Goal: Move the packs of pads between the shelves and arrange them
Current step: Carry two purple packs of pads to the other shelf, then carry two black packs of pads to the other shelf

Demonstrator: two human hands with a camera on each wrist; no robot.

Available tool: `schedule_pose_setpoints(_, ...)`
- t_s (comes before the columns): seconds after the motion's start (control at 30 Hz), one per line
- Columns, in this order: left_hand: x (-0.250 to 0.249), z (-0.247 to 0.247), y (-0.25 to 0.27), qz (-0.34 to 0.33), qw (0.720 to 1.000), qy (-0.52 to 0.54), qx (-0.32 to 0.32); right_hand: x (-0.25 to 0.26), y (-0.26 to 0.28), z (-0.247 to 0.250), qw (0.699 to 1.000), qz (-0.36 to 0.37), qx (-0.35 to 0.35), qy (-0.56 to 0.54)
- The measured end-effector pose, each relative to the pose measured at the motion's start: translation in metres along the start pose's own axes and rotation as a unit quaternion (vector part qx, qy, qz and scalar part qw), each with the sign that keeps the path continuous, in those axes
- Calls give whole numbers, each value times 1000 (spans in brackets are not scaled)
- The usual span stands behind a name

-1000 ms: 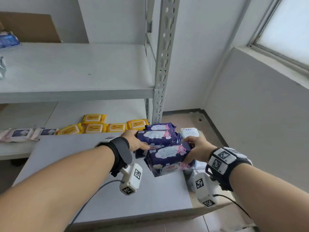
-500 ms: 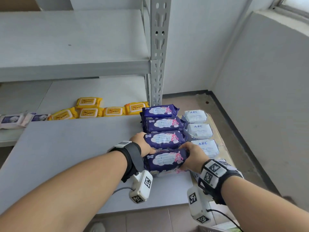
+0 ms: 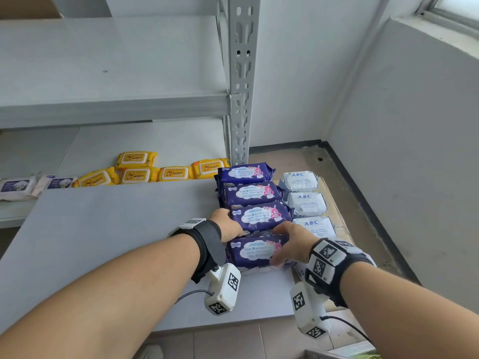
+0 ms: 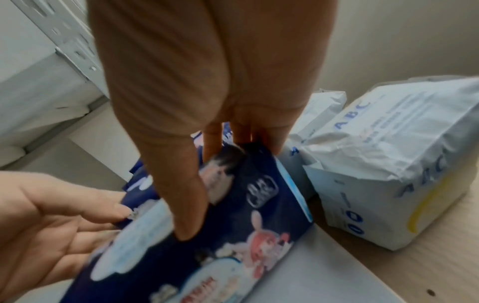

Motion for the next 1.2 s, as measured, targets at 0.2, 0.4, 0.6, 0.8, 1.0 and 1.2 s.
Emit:
schedule_pose_setpoints(0.2, -19, 59, 26, -23, 998, 32, -40, 66, 11, 39, 995, 47, -46, -73)
schedule_pose_setpoints(0.4, -42, 193, 65, -79, 961, 196, -176, 195, 51, 87, 961, 160, -104, -199)
schedule_pose_setpoints(0.6, -5, 347, 117, -97, 917, 255, -292, 333, 96, 72, 939, 244, -82, -227)
schedule_pose_setpoints(0.8, 76, 479, 156, -109, 888, 261, -362, 459, 136, 3, 922, 308, -73, -222)
schedule_pose_setpoints(1.0, 173, 598, 158, -79, 900, 251, -347, 564, 165, -76, 923, 281, -98, -244)
schedule_pose_setpoints(1.2, 247, 683, 133, -11, 911, 260, -319, 628, 175, -133, 934, 205, -96, -275)
Point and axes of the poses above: each hand's wrist, its own y-axis away from the middle knuckle, its own z-axis out of the back of the hand, x = y × z, the point moved 8 cm from there along -y, towards the middle knuckle, and after that the axes turned 11 degrees about -x, right-handed, at the moved point
